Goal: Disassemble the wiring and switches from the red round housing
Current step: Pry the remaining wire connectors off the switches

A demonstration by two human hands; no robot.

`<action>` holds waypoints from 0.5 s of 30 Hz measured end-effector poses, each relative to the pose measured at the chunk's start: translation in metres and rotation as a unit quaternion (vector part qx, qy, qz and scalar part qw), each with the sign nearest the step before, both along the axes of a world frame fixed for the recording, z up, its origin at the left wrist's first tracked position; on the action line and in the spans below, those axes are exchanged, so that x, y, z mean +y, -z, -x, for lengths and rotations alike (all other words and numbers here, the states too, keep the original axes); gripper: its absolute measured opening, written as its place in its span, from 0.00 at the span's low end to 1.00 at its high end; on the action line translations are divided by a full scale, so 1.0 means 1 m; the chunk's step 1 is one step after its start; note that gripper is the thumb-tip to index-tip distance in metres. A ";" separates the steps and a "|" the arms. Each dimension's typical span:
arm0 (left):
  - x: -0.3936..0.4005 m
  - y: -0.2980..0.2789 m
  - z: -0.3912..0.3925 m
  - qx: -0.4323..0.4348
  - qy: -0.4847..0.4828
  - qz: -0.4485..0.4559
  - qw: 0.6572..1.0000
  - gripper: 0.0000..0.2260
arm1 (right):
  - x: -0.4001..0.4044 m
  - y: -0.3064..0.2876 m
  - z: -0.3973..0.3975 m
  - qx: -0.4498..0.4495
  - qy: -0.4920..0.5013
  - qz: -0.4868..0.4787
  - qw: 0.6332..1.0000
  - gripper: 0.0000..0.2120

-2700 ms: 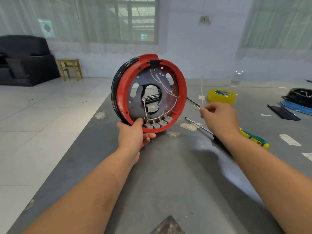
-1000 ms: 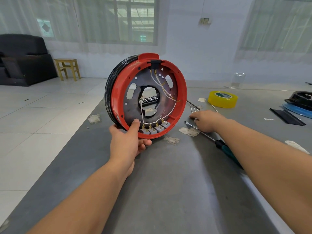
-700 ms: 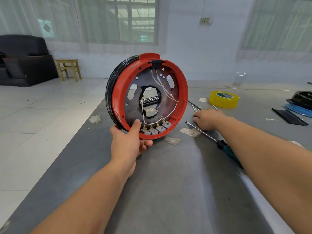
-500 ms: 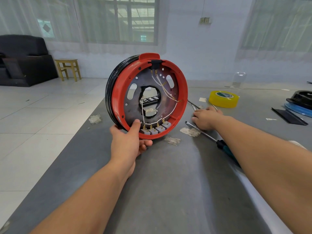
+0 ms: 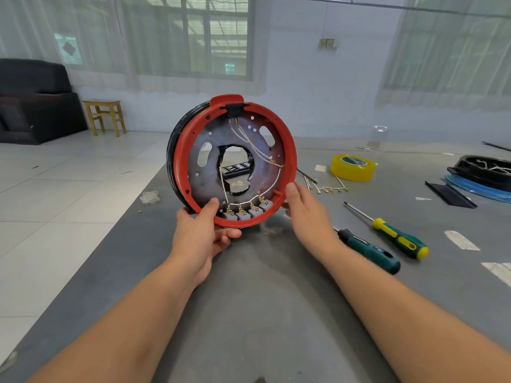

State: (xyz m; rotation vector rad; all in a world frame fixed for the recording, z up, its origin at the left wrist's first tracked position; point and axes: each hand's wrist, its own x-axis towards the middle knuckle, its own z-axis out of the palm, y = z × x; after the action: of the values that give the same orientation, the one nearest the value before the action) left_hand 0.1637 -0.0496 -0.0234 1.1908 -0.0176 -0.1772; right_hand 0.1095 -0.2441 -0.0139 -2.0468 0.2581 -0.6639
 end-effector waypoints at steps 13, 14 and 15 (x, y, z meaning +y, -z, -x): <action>0.007 -0.007 0.014 -0.033 0.048 -0.018 0.998 0.17 | 0.007 0.002 0.020 -0.041 -0.080 -0.312 0.946 0.17; 0.006 -0.007 0.015 -0.041 0.046 -0.023 0.998 0.18 | 0.007 0.001 0.020 -0.042 -0.079 -0.331 0.939 0.15; 0.005 -0.007 0.016 -0.048 0.043 -0.030 0.997 0.18 | 0.006 0.001 0.020 -0.041 -0.076 -0.350 0.933 0.13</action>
State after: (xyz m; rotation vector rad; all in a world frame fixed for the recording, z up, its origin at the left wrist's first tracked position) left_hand 0.1472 -0.0451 -0.0160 1.2576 -0.1490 -0.1969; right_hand 0.0893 -0.2378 -0.0144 -1.3348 0.2401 -0.4679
